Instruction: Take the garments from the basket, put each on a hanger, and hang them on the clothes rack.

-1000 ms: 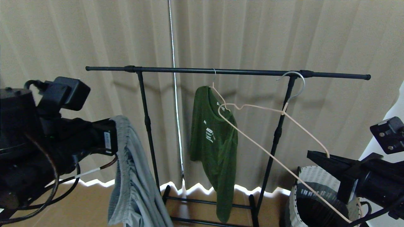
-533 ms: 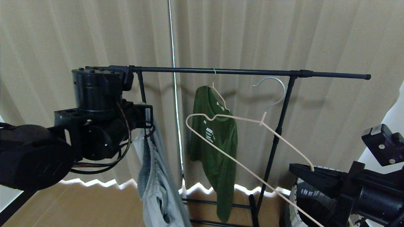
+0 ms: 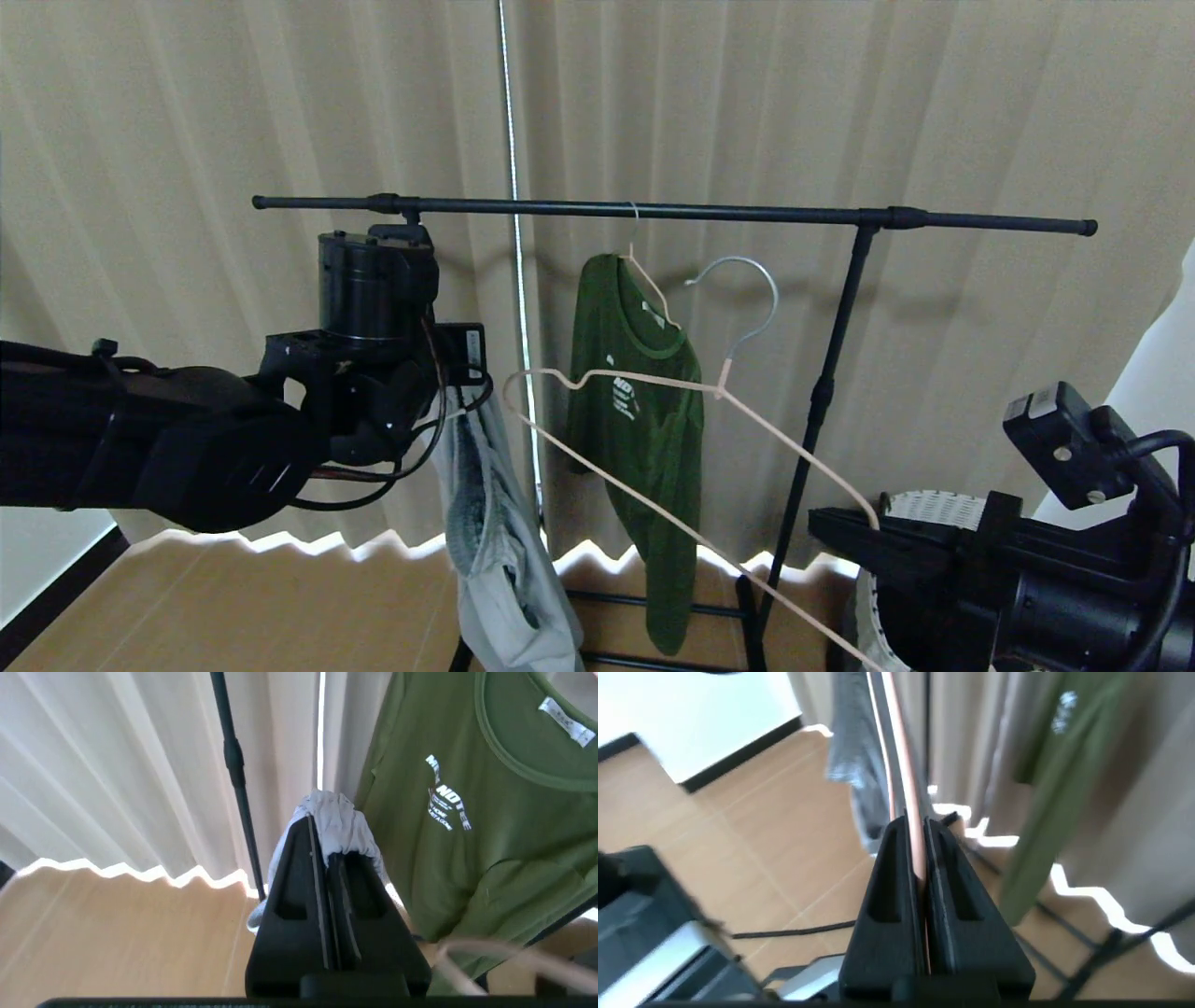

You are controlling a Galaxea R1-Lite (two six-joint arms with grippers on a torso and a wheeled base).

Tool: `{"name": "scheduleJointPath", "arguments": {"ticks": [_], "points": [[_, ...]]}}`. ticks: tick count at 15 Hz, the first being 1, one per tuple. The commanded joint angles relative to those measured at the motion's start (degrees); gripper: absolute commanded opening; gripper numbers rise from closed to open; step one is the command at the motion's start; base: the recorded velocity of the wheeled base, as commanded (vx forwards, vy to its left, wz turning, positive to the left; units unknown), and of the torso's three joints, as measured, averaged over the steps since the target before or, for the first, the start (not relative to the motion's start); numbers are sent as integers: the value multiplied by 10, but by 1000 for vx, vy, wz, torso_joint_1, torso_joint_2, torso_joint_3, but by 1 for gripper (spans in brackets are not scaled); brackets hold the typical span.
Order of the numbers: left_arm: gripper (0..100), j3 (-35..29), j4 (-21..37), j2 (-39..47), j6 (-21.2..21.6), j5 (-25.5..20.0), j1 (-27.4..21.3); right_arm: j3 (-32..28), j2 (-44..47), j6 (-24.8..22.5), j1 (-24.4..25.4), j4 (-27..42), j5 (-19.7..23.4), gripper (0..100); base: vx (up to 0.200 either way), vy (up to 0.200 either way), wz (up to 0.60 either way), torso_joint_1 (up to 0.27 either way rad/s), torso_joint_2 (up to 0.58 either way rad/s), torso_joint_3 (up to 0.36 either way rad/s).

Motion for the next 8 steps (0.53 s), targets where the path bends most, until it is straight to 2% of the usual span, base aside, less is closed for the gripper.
{"name": "scheduleJointPath", "arguments": {"ticks": [1, 3, 8], "points": [[0, -9, -1, 7, -4, 1, 0, -6, 13, 11, 25, 1, 0, 0, 0, 0, 0, 0, 0, 0], [0, -15, -1, 4, -5, 1, 0, -19, 50, 25, 27, 0, -1, 0, 0, 0, 0, 0, 0, 0], [0, -10, -1, 3, -6, 2, -1, -34, 74, 39, 27, 0, -5, 0, 0, 0, 0, 0, 0, 0]]}}
